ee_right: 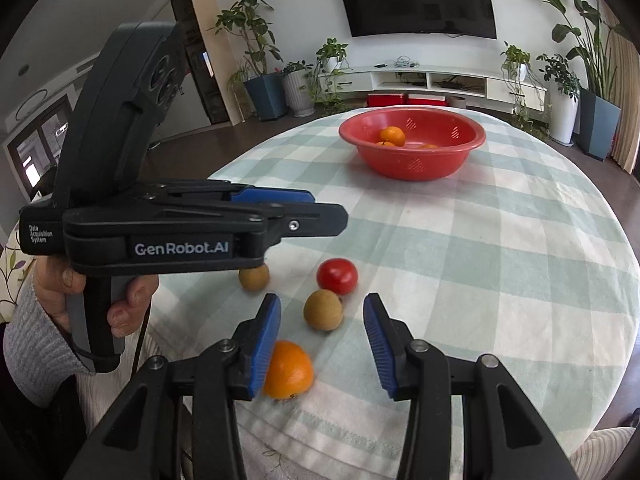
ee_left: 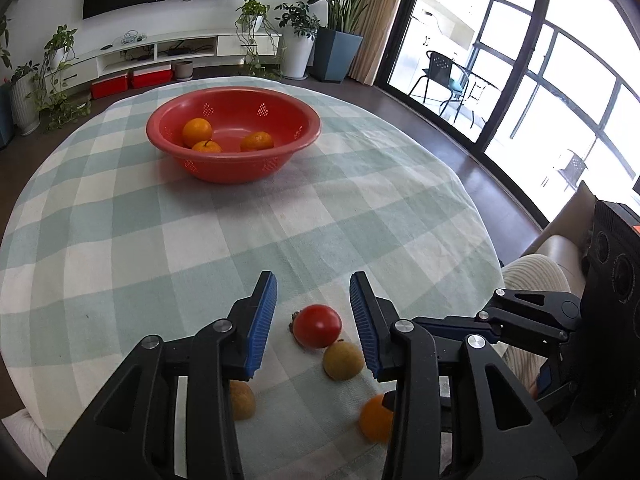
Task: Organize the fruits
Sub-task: 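Position the left tool around a red tomato while the right tool surrounds an orange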
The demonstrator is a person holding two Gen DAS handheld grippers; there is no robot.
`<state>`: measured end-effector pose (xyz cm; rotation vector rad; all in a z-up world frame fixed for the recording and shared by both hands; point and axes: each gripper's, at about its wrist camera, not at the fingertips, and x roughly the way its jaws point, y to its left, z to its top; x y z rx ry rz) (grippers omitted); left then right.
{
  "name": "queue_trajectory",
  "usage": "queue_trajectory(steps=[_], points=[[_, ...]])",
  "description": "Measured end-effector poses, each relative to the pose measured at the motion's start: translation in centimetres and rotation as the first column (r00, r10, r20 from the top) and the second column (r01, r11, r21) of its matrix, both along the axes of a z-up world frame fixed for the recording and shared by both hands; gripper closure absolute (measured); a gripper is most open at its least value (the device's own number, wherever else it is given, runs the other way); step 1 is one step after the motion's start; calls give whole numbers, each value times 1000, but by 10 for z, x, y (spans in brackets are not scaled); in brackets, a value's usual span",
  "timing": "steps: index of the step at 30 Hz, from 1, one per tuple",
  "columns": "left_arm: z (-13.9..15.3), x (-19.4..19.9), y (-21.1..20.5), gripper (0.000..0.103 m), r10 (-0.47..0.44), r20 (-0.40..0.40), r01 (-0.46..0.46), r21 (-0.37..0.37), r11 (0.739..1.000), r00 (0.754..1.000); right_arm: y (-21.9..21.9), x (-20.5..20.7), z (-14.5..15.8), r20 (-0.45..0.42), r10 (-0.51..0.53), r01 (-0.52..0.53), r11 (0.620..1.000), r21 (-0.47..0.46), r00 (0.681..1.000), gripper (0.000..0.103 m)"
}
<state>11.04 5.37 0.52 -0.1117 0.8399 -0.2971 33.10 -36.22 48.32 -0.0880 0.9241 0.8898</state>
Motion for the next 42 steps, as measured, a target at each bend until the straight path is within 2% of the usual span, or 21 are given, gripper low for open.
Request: queue_trajectory(steps=[8, 30, 42], points=[[-12, -5, -9, 67, -8, -36, 8, 13, 1000, 999, 10, -19, -10, 1, 50, -50, 998, -38, 999, 56], [-29, 4, -10, 67, 12, -95, -12, 5, 1000, 995, 11, -29, -14, -6, 82, -83, 995, -61, 997, 56], [-39, 9, -10, 67, 27, -122, -27, 1, 1000, 992, 14, -30, -17, 1, 89, -89, 993, -78, 996, 62]])
